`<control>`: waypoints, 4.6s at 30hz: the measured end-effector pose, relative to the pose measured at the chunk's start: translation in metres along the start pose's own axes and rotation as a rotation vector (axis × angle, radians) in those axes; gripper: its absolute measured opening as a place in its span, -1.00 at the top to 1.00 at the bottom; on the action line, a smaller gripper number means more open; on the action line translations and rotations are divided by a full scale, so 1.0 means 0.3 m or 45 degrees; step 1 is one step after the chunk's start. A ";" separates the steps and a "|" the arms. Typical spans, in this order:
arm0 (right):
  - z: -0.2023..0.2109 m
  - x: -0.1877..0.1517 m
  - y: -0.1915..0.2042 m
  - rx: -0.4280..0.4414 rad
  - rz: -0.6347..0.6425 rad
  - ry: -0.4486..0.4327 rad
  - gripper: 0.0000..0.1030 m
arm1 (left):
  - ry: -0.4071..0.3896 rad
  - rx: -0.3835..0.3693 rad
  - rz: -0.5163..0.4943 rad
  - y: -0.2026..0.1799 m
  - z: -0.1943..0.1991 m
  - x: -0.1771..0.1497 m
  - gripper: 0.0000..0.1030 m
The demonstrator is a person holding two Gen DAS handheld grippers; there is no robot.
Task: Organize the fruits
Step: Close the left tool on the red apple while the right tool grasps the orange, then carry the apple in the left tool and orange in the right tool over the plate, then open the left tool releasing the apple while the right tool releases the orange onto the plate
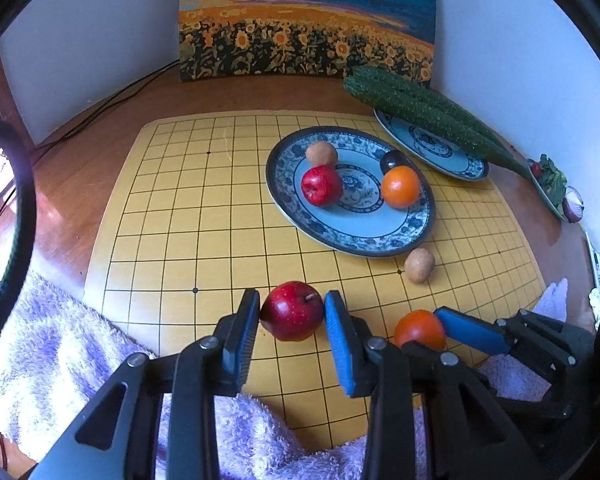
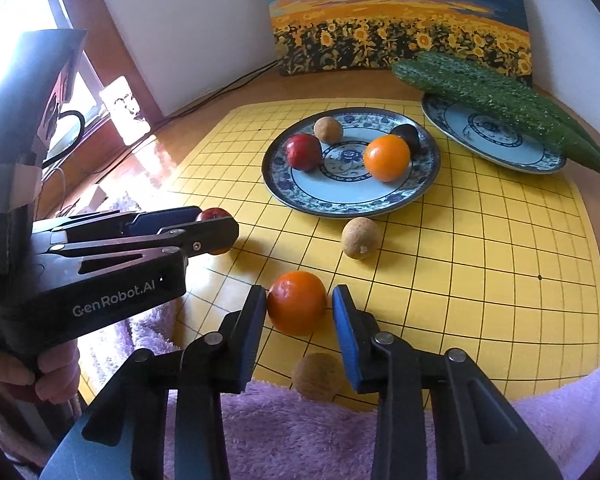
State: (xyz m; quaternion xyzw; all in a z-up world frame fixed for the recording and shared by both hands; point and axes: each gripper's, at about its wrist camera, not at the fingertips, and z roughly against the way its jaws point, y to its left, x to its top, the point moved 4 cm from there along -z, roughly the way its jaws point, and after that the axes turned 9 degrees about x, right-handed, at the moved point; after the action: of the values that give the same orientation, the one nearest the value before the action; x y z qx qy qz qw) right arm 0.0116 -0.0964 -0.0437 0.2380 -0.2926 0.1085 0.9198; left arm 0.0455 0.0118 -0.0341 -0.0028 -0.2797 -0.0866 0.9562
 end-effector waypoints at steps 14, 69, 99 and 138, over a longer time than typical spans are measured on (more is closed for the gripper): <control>0.008 0.002 -0.011 -0.003 -0.017 -0.007 0.37 | -0.011 -0.008 -0.002 -0.007 0.008 0.006 0.32; 0.044 0.204 -0.121 -0.113 -0.001 -0.136 0.37 | -0.107 -0.001 -0.025 -0.080 -0.061 0.165 0.32; -0.024 0.203 -0.142 -0.126 -0.011 -0.092 0.37 | -0.095 0.015 -0.050 -0.098 -0.118 0.175 0.32; 0.043 0.187 -0.162 -0.139 -0.034 -0.193 0.05 | -0.107 0.038 -0.076 -0.111 -0.048 0.156 0.14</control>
State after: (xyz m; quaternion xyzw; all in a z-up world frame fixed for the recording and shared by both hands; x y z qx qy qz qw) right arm 0.0669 -0.1414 -0.0197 0.1987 -0.3639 0.0618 0.9079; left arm 0.0863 -0.0293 -0.0225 0.0163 -0.3207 -0.1106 0.9406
